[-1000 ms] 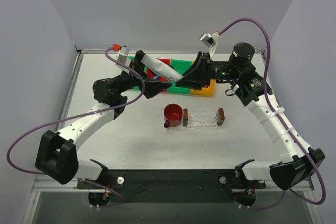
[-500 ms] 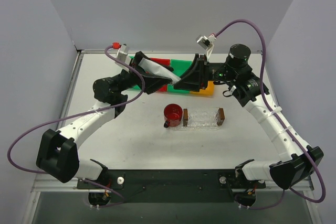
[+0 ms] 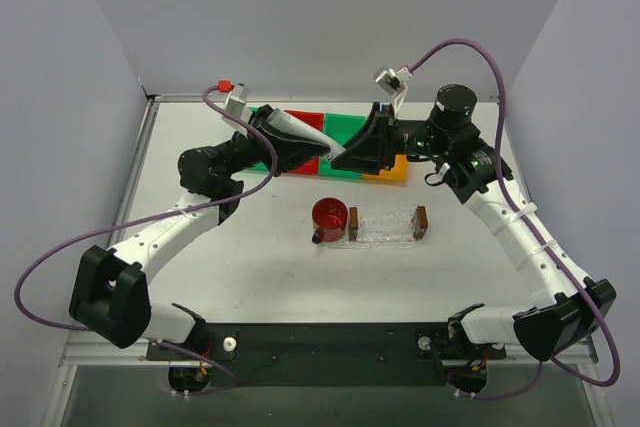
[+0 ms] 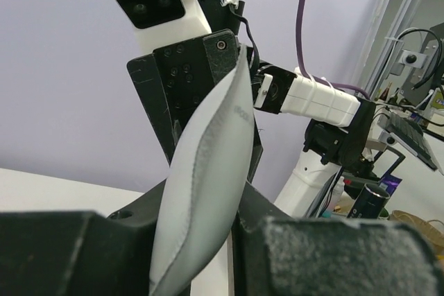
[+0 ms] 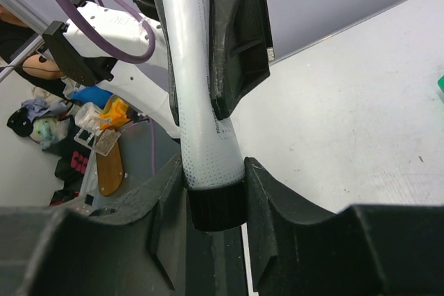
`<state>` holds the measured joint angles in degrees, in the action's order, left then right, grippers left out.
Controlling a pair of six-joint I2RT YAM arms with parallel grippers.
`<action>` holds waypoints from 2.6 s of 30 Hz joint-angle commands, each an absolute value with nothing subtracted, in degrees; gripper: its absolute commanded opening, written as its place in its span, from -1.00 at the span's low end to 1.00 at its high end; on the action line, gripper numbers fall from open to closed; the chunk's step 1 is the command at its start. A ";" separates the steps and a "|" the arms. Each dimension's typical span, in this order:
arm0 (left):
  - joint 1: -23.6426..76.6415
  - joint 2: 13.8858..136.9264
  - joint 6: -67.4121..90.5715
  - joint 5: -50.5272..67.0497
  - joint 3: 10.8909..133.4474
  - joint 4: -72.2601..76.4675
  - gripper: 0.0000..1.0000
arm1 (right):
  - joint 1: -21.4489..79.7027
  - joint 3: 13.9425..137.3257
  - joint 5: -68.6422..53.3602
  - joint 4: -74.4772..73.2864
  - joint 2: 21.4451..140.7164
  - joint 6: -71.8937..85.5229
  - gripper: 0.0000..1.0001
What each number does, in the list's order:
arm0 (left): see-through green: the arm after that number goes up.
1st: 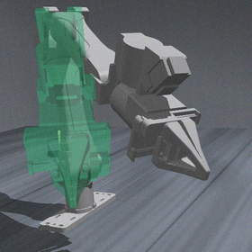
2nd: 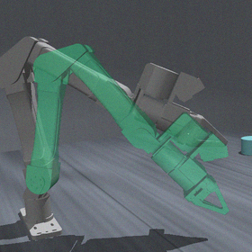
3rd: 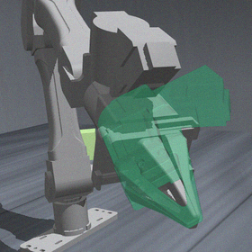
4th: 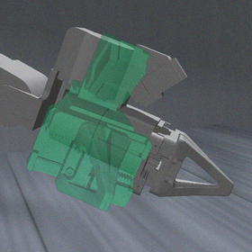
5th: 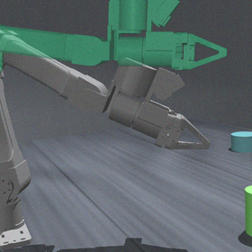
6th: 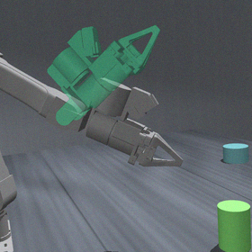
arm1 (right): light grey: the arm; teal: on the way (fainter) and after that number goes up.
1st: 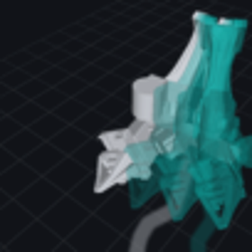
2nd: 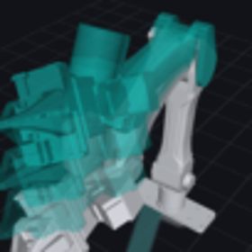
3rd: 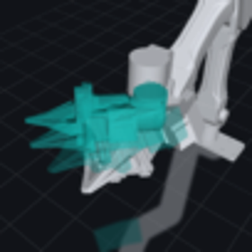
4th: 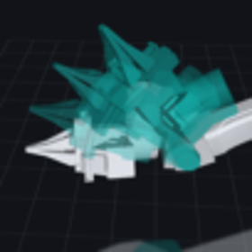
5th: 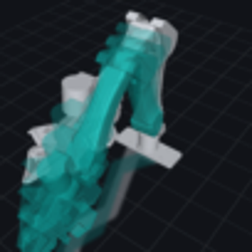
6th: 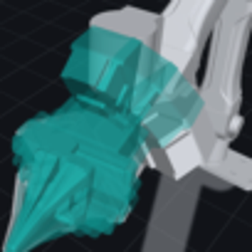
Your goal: Prepare toiletry sets of a toothbrush and toothpaste on the tray
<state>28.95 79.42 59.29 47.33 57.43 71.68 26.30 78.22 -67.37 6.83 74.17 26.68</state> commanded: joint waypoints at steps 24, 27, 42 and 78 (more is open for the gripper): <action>35.68 78.83 -2.27 55.82 80.77 -12.71 -1.00 | 26.63 85.16 -48.78 -18.19 64.07 0.18 0.24; 37.09 79.80 -3.25 55.28 81.65 -13.97 -1.00 | 27.33 86.57 -47.81 -18.81 65.39 -1.14 0.24; 39.99 84.02 -3.78 54.93 84.81 -15.73 -1.00 | 30.58 87.98 -43.86 -19.60 69.78 -3.08 0.24; 37.36 80.95 -1.15 51.15 81.65 -11.25 0.45 | 32.26 86.75 -32.52 -21.71 68.91 -7.03 -1.00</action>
<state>39.40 84.42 -2.61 51.11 81.69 -15.90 32.34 85.95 -35.42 -23.70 71.37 -5.89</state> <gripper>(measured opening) 0.684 0.077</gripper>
